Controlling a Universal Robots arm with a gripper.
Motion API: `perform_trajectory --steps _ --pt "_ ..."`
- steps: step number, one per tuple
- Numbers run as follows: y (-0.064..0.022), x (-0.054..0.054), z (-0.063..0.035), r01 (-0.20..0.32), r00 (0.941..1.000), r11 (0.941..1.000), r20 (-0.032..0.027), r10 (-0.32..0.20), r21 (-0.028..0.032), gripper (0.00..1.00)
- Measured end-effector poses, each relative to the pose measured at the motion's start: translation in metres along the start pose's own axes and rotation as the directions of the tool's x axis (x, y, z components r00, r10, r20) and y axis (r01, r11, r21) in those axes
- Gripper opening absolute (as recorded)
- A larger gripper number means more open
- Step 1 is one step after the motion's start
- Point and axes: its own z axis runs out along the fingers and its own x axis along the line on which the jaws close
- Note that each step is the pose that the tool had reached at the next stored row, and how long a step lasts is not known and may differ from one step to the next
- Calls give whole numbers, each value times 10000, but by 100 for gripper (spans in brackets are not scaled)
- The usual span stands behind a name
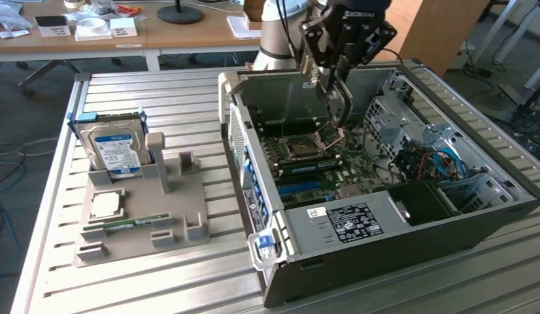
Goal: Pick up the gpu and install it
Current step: 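Pick up the gpu and move the gpu toward the slot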
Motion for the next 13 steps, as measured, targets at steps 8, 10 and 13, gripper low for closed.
perform_trajectory --steps 8,10,13 --pt "17 -361 9 -2 10000 10000 0 2 -19 27" --pt "21 -451 11 -1 10000 10000 -1 1 -22 27" --pt "28 -589 15 -1 10000 10000 -1 1 -25 27"
